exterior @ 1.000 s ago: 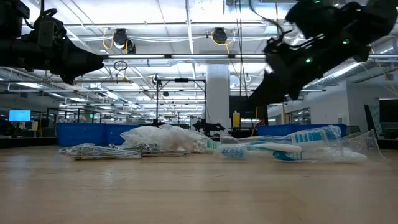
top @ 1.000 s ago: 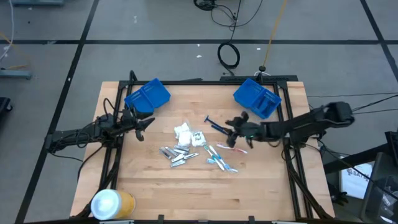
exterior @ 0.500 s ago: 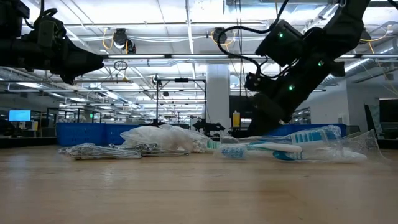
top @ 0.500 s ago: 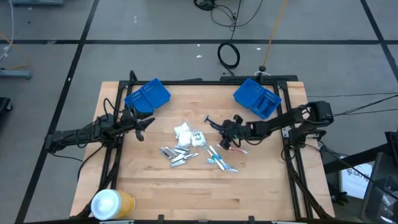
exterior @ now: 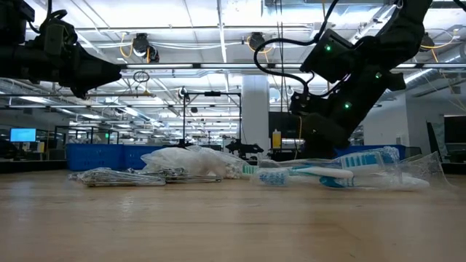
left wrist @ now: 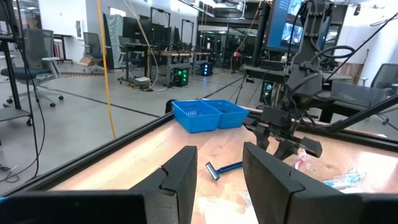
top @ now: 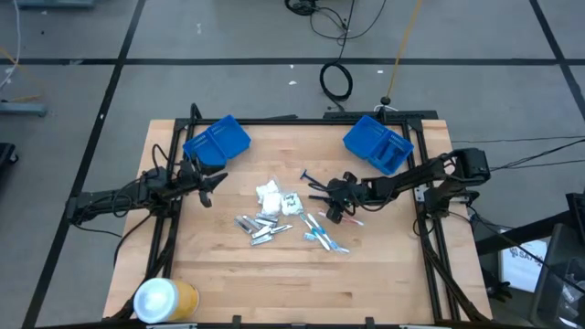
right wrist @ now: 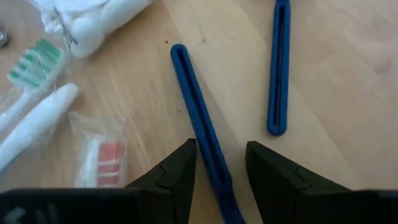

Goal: Pick & Place Travel size toiletries
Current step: Put the blue razor into the right blue basket

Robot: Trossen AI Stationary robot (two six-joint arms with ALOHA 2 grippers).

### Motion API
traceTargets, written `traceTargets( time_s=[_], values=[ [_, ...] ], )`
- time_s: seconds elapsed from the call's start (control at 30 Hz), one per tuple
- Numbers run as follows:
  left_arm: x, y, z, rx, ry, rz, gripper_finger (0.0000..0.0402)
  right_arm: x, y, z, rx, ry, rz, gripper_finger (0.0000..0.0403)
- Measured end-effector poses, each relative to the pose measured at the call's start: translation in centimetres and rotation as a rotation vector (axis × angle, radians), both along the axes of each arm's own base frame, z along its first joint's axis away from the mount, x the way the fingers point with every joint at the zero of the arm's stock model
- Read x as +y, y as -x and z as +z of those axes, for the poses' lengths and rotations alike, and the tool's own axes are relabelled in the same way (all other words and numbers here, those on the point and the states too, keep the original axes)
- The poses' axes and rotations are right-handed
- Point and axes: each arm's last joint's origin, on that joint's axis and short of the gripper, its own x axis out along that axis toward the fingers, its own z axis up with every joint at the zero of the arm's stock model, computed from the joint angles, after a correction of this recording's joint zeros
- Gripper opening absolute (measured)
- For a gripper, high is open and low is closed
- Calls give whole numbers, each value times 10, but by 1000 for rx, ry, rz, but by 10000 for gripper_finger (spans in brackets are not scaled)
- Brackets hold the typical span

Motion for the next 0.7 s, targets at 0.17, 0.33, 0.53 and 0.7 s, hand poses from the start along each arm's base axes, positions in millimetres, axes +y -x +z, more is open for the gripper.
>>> traceTargets(
  time_s=[0.17,0.33,0.53,0.7],
  values=[
    [0,0,0,0,0,0,127,0,2,-1,43,58,90,102],
    [0,0,0,1,0,0,127,1,2,-2,63,72,139,53],
    [0,0,0,0,0,0,127,1,2,-2,69,85,167,19],
    [0,0,0,0,0,0,127,1,-1,2,9,104,156,19]
  ],
)
